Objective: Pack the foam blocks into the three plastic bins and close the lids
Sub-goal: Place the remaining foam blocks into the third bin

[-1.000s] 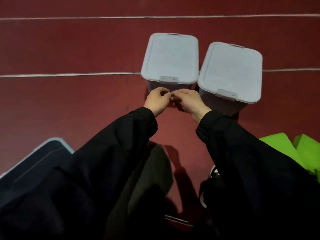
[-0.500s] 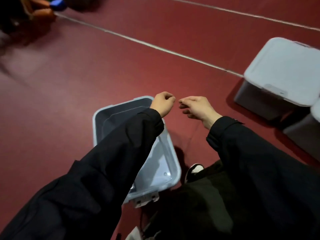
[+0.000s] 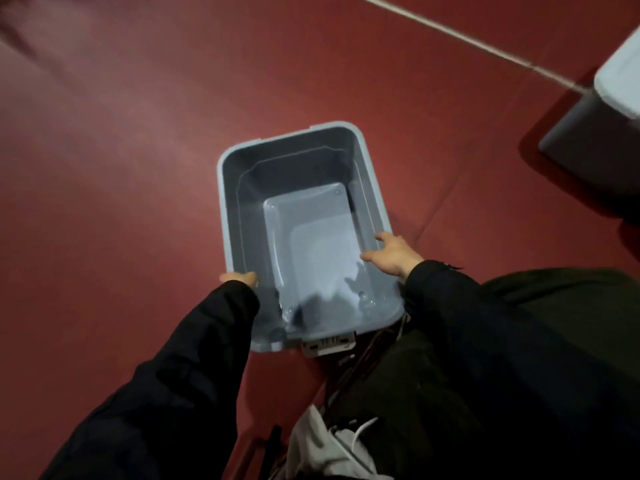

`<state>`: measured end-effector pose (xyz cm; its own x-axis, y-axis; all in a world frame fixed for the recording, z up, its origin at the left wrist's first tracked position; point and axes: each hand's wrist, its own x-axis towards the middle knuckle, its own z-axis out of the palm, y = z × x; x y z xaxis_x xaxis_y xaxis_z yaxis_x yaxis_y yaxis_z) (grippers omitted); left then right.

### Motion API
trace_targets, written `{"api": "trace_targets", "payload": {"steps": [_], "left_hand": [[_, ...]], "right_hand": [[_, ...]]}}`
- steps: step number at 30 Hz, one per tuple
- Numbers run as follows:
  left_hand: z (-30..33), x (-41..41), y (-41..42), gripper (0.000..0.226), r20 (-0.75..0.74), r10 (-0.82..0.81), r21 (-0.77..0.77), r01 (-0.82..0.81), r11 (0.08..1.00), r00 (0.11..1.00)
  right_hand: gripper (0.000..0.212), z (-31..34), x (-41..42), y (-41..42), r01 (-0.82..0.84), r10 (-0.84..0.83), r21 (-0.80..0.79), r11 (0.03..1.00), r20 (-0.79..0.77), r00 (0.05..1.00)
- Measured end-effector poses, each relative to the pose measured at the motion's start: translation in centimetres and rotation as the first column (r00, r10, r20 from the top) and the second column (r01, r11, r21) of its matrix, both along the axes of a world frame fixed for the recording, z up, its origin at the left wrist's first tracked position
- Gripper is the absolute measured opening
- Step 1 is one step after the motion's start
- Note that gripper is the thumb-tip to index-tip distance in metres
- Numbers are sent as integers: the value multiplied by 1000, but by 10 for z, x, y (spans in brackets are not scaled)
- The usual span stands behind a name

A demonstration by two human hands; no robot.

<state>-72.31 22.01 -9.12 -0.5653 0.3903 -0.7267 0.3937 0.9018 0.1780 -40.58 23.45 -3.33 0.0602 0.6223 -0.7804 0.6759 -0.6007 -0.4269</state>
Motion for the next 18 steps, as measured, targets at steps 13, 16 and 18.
{"api": "trace_targets", "payload": {"steps": [13, 16, 18], "left_hand": [[57, 78, 62, 27, -98, -251, 475, 266, 839, 963], [84, 113, 92, 26, -58, -288, 555, 271, 787, 956], [106, 139, 113, 26, -22, -304, 625, 250, 740, 952]], "right_hand": [[70, -11, 95, 18, 582, -560, 187, 792, -158, 813], [96, -8, 147, 28, 621, -606, 281, 732, -149, 782], [93, 11, 179, 34, 683, -648, 371, 630, -233, 725]]}}
